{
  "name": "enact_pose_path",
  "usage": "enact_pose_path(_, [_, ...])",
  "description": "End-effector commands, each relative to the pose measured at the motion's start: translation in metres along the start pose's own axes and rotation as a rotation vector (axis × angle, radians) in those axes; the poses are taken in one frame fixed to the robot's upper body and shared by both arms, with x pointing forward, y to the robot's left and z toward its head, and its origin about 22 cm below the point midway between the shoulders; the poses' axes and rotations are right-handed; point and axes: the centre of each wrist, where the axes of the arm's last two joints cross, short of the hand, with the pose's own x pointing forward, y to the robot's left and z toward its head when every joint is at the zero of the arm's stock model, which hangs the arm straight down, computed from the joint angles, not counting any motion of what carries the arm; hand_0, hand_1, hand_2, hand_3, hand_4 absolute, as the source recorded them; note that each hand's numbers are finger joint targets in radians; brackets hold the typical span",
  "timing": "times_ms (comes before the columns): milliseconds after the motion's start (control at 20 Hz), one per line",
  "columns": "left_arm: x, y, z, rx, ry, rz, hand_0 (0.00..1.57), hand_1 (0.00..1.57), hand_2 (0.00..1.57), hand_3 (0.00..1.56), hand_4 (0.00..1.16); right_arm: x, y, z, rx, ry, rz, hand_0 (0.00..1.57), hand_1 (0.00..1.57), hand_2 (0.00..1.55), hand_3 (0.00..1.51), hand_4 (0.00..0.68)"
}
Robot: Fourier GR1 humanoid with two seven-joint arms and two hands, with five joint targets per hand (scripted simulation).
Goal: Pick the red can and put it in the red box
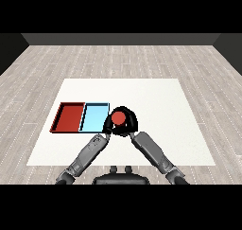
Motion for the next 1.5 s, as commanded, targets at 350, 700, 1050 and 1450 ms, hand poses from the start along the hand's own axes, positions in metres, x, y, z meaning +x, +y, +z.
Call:
enact_pose_path(350, [-0.016, -0.010, 0.008, 0.038, 0.027, -0.053, 1.57, 1.57, 1.50, 1.34, 0.86, 0.000, 0.011, 0.010, 0.022, -0.038, -0.033, 1.52, 1.52, 1.45, 1.39, 0.541])
enact_pose_path(700, [-0.006, 0.004, -0.002, 0.044, 0.007, -0.011, 1.57, 1.57, 1.53, 1.42, 0.91, 0.009, 0.019, 0.008, 0.022, -0.041, -0.034, 1.51, 1.51, 1.46, 1.40, 0.547])
enact_pose_path(1050, [0.005, -0.015, -0.004, 0.051, -0.016, 0.012, 1.57, 1.57, 1.57, 1.49, 1.14, 0.014, 0.007, 0.000, 0.075, -0.048, -0.071, 0.00, 0.00, 0.00, 0.00, 0.000])
enact_pose_path(1450, [-0.006, -0.012, 0.003, 0.067, -0.043, -0.015, 1.57, 1.57, 1.57, 1.49, 1.15, 0.027, 0.004, -0.006, 0.048, -0.069, -0.028, 0.00, 0.00, 0.00, 0.00, 0.000])
